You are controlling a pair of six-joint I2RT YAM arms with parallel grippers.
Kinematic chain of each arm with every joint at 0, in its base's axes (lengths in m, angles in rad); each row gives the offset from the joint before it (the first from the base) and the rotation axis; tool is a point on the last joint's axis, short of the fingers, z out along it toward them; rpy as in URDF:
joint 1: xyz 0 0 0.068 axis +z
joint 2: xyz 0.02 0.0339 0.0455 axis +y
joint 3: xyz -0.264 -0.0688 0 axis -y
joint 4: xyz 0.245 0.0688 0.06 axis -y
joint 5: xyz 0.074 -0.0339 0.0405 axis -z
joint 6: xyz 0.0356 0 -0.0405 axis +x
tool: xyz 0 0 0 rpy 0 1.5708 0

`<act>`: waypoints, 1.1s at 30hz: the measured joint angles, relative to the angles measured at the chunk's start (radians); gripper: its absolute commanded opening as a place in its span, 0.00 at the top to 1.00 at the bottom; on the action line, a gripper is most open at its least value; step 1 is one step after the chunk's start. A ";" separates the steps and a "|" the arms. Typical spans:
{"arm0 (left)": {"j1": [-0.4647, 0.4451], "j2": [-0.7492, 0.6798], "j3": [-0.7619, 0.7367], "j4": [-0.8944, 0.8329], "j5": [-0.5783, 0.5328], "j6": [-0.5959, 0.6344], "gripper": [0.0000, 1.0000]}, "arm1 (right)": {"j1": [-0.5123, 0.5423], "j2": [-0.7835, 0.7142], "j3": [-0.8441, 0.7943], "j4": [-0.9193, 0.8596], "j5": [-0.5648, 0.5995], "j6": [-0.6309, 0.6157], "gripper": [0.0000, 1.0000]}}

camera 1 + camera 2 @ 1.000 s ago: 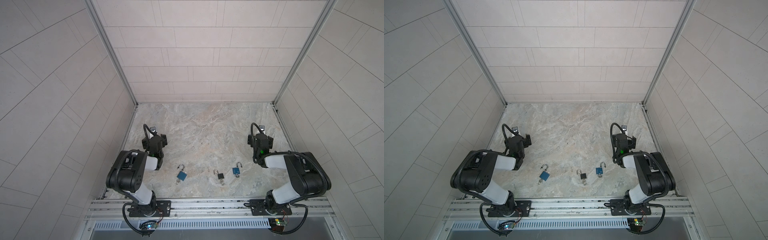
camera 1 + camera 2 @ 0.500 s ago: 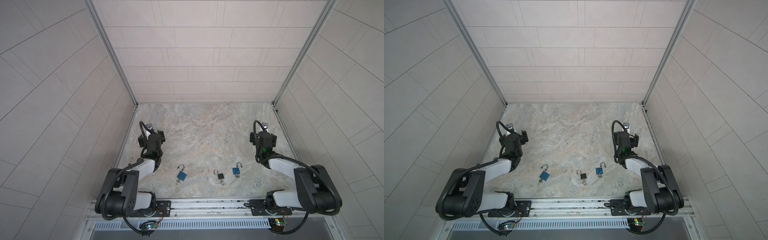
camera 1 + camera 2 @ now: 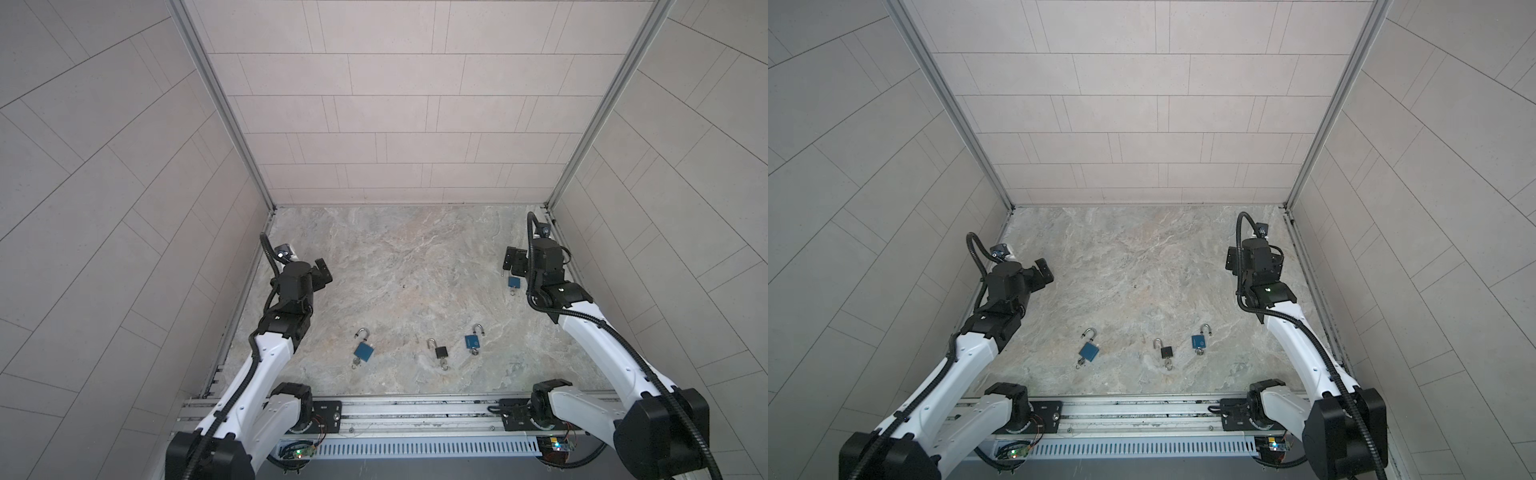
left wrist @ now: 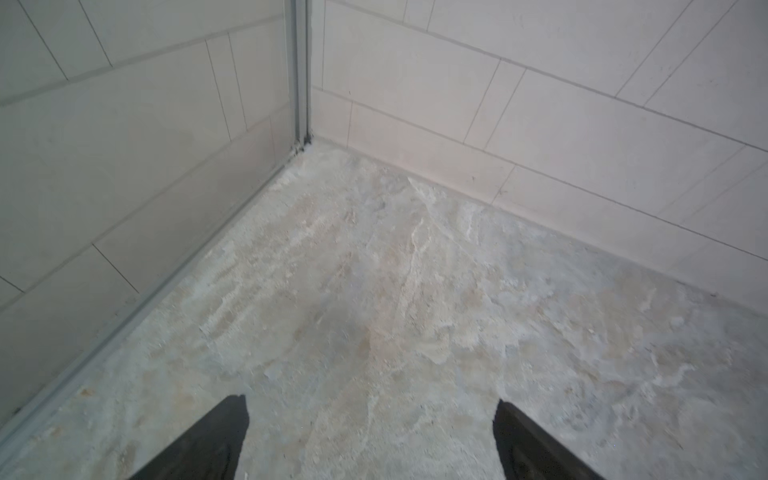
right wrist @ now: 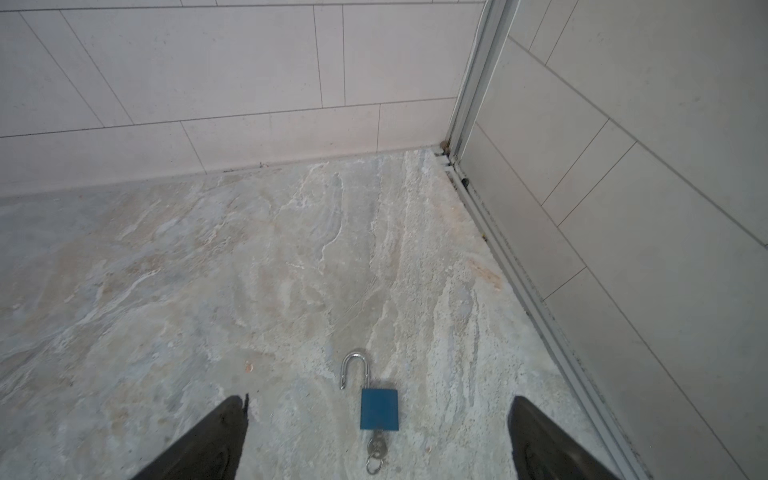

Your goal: Lock with the key

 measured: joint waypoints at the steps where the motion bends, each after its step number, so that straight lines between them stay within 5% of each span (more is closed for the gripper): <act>1: 0.000 0.007 0.012 -0.041 0.035 -0.019 0.00 | 0.010 -0.010 0.005 -0.036 -0.009 0.016 0.00; 8: -0.020 0.016 0.041 -0.311 0.254 -0.129 0.00 | 0.053 -0.050 0.055 -0.283 -0.163 0.151 0.00; 15: -0.080 -0.124 0.021 -0.512 0.371 -0.261 0.00 | 0.167 -0.095 0.001 -0.453 -0.286 0.259 0.01; 22: -0.256 -0.346 0.003 -0.658 0.370 -0.393 0.00 | 0.304 -0.130 -0.050 -0.561 -0.320 0.325 0.00; 33: -0.327 -0.238 -0.014 -0.685 0.378 -0.391 0.00 | 0.589 -0.098 -0.099 -0.590 -0.269 0.422 0.00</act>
